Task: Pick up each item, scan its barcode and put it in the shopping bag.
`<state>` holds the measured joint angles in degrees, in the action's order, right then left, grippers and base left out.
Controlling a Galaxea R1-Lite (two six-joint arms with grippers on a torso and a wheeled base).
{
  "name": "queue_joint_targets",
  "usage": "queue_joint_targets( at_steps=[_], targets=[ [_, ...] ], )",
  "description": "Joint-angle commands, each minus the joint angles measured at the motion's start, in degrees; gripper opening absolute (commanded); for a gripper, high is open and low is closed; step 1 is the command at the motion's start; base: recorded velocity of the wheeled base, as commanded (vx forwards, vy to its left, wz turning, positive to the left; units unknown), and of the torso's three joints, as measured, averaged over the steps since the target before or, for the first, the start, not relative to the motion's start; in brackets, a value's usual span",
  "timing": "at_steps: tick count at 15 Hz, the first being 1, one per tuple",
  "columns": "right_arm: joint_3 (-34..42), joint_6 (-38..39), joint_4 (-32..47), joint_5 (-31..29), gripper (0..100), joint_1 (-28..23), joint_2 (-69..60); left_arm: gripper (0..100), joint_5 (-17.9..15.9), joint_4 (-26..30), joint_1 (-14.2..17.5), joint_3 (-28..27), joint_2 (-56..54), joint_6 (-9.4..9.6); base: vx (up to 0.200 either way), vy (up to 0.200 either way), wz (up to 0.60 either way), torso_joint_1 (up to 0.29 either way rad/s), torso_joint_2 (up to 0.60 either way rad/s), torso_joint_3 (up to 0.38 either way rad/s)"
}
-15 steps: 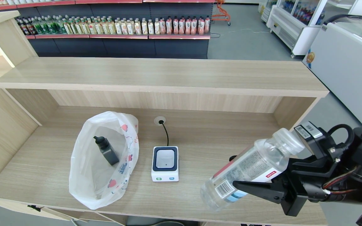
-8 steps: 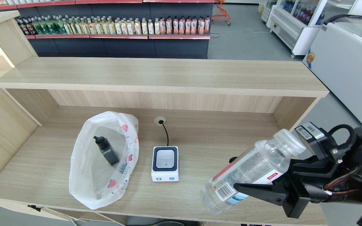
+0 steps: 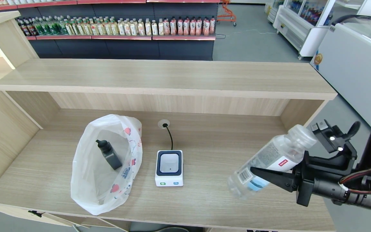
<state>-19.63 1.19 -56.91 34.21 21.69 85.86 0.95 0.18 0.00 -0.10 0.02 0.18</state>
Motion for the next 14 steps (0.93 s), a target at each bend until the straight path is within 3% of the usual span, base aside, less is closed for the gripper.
queue_joint_targets(
  at_steps=[1,2,3,6,10,14],
  targets=[
    [-3.8,4.7,16.3,-15.0,0,-1.8,-12.3,100,0.0,0.0,0.0,0.0,0.0,-0.01,0.000,0.000,0.00,0.000,0.00,0.000],
    [-6.2,12.3,22.5,-21.0,0,-1.7,-15.7,100,0.0,0.0,0.0,0.0,0.0,-0.01,0.000,0.000,0.00,0.000,0.00,0.000],
    [-8.4,14.2,28.7,-24.6,0,-2.1,-17.0,100,0.0,0.0,0.0,0.0,0.0,-0.01,0.000,0.000,0.00,0.000,0.00,0.000],
    [-16.5,14.3,46.9,-31.2,0,-2.5,-19.5,100,0.0,0.0,0.0,0.0,0.0,-0.01,0.000,0.000,0.00,0.000,0.00,0.000],
    [-18.7,14.2,51.5,-32.8,0,-2.4,-18.7,100,0.0,0.0,0.0,0.0,0.0,-0.01,0.000,0.000,0.00,0.000,0.00,0.000],
    [-16.3,14.4,54.0,-31.9,0,-1.8,-19.7,100,0.0,0.0,0.0,0.0,0.0,-0.01,0.000,0.000,0.00,0.000,0.00,0.000]
  ],
)
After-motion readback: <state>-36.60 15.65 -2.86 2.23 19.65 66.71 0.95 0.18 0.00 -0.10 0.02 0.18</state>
